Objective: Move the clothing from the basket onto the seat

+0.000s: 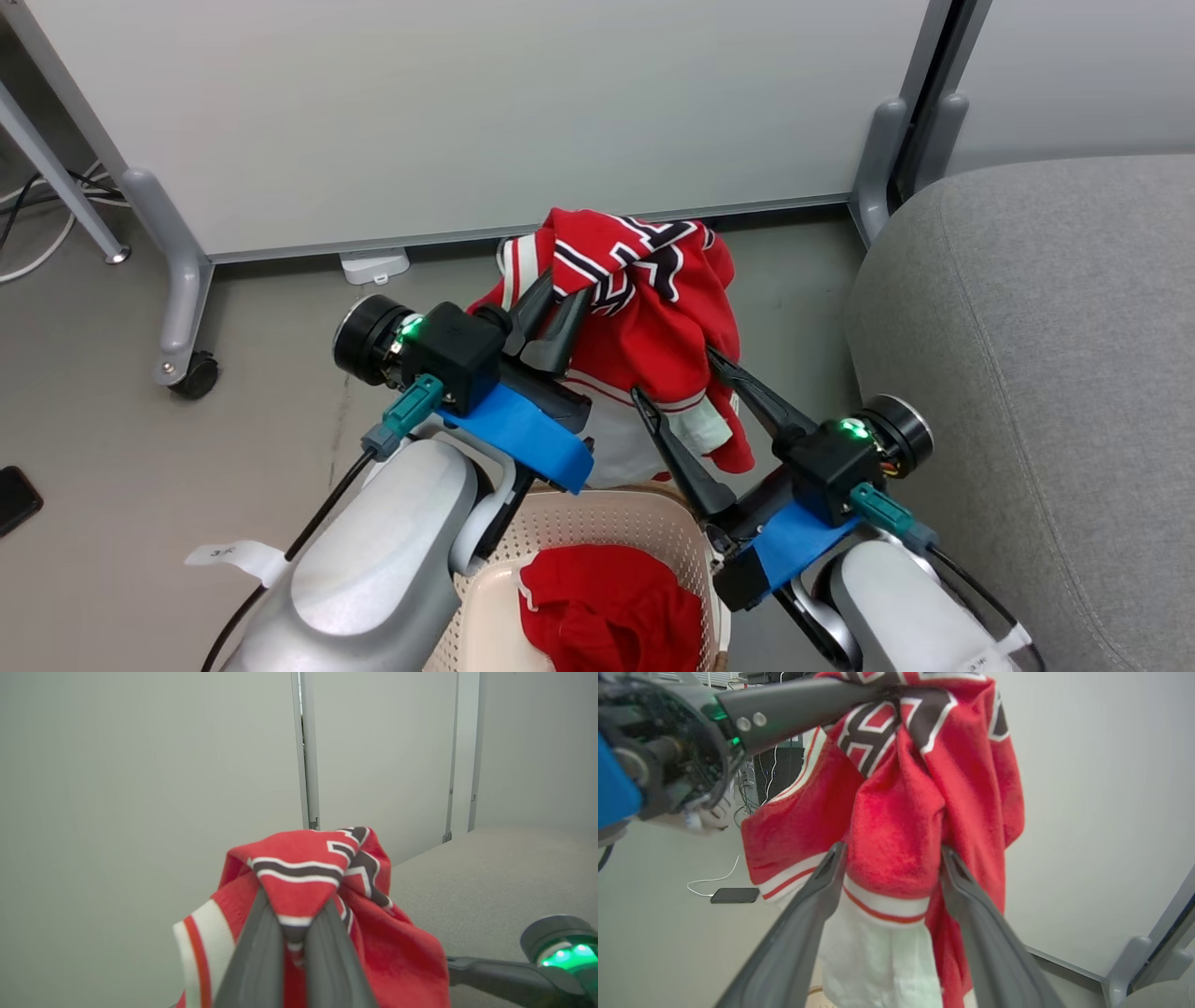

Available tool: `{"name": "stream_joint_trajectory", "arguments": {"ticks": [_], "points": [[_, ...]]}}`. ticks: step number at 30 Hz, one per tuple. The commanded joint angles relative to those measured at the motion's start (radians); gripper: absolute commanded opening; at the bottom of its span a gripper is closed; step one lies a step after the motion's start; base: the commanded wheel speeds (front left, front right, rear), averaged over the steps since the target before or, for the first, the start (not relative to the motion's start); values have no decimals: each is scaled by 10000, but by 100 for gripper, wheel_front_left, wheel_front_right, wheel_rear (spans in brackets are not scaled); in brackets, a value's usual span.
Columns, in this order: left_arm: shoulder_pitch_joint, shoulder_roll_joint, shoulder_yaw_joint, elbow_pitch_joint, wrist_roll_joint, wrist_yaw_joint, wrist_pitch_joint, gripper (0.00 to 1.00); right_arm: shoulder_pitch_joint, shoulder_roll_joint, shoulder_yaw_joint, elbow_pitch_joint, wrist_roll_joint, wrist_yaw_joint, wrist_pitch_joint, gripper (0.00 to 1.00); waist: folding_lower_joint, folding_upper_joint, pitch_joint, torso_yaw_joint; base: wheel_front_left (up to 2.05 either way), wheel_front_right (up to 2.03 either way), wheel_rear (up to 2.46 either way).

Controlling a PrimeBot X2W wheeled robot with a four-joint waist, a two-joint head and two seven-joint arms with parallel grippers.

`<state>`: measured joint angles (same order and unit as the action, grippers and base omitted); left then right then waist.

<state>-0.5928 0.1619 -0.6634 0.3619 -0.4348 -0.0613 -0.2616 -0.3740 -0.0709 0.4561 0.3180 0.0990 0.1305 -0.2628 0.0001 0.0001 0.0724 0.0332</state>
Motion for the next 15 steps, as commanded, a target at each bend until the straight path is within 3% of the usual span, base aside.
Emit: {"name": "stream_joint_trajectory", "arguments": {"ticks": [1, 8, 9, 15], "points": [[-216, -28, -19, -69, 69, -1, -51, 0, -289, 48, 75, 286, 19, 5, -31, 100, -1, -1, 78, 36, 0, 0, 0], [-340, -236, -112, -123, 182, -86, -51, 0, -1229, 201, 247, 1453, 340, 5, -31, 100, -1, -1, 312, 115, 0, 0, 0], [-350, -261, -116, -107, 202, -96, -51, 0, -1322, 206, 282, 1475, 378, 5, -33, 0, -1, -1, 327, 126, 0, 0, 0], [-350, -315, -60, 22, 219, -176, -51, 0, -1464, 208, 533, 1165, 904, 5, -33, 0, -1, -1, 330, 158, 0, 0, 0]]}}
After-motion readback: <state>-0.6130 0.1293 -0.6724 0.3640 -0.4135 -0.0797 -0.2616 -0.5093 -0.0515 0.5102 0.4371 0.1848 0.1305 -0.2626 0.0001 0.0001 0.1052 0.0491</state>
